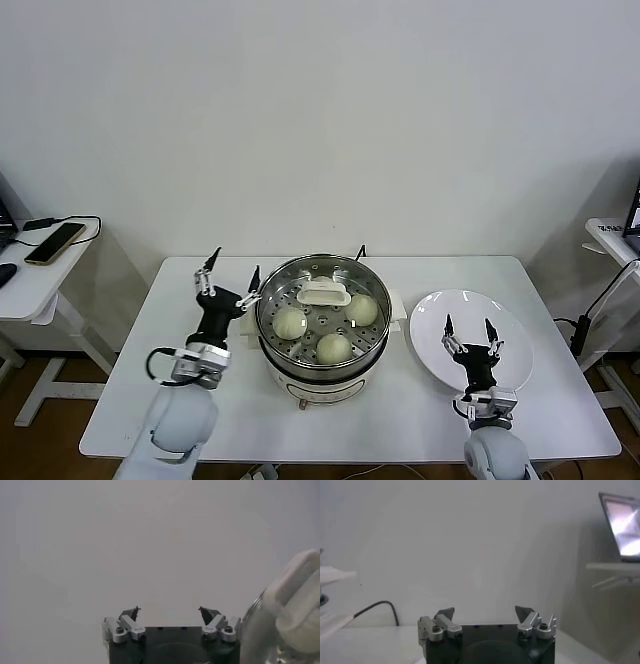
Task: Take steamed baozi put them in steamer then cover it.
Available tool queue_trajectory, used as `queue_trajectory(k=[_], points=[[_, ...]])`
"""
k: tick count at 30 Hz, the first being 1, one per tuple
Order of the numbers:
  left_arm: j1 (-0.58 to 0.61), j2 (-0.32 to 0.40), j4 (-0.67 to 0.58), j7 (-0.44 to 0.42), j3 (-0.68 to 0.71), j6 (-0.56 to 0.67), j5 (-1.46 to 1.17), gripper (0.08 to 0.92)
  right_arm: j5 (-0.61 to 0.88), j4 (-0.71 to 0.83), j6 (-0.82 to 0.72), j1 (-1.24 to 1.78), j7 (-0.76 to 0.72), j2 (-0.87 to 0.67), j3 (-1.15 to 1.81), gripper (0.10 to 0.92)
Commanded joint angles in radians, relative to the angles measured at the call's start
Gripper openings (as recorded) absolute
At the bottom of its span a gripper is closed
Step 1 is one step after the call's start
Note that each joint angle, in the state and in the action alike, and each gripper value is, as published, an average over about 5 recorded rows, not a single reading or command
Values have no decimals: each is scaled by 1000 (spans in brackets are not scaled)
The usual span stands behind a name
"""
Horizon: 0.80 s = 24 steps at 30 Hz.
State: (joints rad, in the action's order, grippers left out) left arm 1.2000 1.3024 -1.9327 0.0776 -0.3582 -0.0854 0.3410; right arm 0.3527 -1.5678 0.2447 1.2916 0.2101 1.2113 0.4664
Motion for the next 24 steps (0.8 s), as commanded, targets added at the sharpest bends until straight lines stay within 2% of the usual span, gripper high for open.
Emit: queue_trajectory(k=[1,8,24], points=[[38,-19,124,11,-134,206,-405,823,68,-27,-8,40,-64,-10,15,823],[94,-10,94,-11,-148,218,-409,823,55,-28,-1,52,-63,-5,19,823],[139,-5,84,-21,-140,226,-402,823,42,-28,-9,66,-64,0,48,823]])
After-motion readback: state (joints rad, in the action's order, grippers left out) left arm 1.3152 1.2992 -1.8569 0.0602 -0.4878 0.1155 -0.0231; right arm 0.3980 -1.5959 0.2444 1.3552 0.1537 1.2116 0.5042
